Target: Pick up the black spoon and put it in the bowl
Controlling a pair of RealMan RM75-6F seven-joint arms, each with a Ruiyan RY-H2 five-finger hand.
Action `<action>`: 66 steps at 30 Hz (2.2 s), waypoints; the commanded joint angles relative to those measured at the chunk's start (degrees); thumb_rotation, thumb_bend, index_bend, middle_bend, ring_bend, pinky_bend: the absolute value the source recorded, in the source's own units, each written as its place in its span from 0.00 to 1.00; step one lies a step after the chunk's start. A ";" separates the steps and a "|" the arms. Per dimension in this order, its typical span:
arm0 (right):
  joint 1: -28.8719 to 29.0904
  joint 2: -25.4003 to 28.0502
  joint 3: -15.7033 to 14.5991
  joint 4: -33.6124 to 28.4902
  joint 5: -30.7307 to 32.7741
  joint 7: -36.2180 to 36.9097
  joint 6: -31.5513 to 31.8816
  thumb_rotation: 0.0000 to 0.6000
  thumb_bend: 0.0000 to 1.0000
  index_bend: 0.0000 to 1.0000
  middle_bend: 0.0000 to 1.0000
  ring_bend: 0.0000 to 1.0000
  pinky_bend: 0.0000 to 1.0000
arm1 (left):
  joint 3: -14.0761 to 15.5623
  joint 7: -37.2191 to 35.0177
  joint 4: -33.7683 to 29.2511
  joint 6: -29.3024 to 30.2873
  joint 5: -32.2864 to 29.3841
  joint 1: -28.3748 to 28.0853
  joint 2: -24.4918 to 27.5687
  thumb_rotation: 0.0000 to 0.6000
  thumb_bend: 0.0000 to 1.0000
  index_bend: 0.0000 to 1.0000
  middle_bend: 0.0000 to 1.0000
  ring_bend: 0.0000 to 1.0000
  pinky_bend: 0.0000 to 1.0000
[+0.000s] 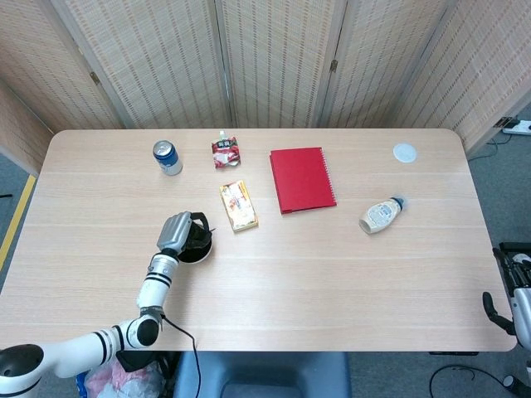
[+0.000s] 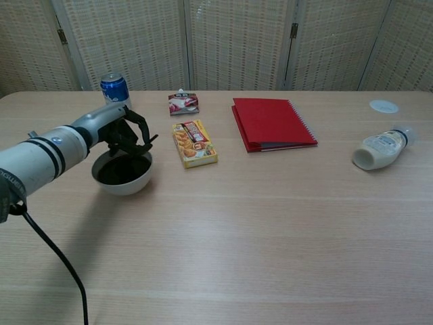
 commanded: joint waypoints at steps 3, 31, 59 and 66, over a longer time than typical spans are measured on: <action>0.13 -0.06 0.06 0.02 -0.05 -0.09 -0.12 1.00 0.38 0.09 0.18 0.23 0.17 | 0.93 0.89 -1.83 0.23 0.02 1.56 1.77 1.00 0.45 0.68 0.99 0.93 0.78; -0.57 0.19 0.01 -0.24 -0.08 0.09 0.87 1.00 0.38 0.09 0.18 0.23 0.17 | 0.14 5.80 0.66 1.69 1.51 0.63 -2.12 1.00 0.45 0.68 0.99 0.93 0.78; -0.64 0.40 0.00 -0.46 -0.46 -0.11 1.11 1.00 0.38 0.09 0.18 0.23 0.17 | -0.24 9.05 -0.16 0.38 -0.33 0.23 -3.00 1.00 0.45 0.68 0.99 0.93 0.78; -0.83 0.39 0.07 -0.32 -0.08 0.09 1.10 1.00 0.38 0.09 0.18 0.23 0.17 | -1.50 10.22 3.39 0.12 -1.94 -0.77 -3.95 1.00 0.45 0.68 0.99 0.93 0.78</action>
